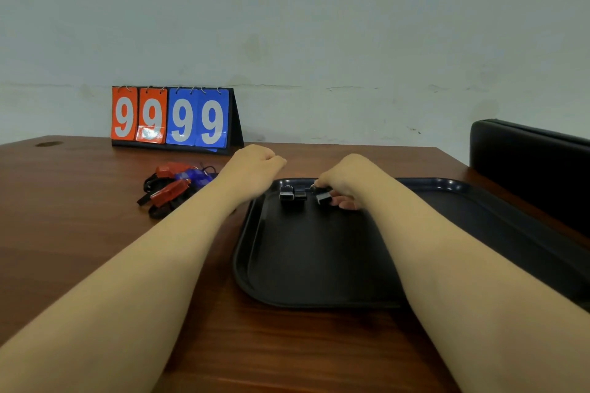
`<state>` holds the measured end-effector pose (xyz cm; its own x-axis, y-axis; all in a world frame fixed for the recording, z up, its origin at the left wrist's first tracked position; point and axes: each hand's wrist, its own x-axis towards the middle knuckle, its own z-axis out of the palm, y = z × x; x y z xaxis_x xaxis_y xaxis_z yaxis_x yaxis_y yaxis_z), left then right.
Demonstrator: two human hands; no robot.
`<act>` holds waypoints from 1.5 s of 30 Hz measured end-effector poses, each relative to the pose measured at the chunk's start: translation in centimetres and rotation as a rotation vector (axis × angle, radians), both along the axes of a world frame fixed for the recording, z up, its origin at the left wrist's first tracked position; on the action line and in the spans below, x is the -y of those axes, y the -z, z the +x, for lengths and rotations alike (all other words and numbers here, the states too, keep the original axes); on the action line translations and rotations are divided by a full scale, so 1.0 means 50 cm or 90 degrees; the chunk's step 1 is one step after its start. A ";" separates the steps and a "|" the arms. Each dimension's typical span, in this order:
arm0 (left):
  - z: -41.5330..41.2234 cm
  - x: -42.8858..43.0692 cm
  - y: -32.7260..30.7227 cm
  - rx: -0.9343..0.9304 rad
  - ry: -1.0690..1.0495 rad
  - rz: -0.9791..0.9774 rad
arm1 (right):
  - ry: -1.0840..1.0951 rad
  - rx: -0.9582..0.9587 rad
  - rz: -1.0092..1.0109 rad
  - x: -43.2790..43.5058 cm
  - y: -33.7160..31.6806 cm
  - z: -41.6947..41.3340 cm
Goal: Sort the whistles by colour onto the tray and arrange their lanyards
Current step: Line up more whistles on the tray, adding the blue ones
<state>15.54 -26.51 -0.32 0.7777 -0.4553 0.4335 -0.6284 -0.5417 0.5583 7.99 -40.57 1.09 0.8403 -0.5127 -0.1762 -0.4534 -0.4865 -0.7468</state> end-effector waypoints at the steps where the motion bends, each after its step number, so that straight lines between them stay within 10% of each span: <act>1: 0.001 0.000 0.001 -0.003 0.002 0.002 | 0.001 0.000 0.004 0.000 0.001 0.002; 45: -0.004 -0.003 -0.018 -0.116 -0.084 0.016 | -0.038 0.063 -0.102 -0.025 -0.007 -0.012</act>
<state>15.35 -26.36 0.59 0.8957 -0.3535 0.2697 -0.4409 -0.6276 0.6416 7.41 -39.32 1.42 0.8794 -0.4759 -0.0113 -0.3483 -0.6271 -0.6967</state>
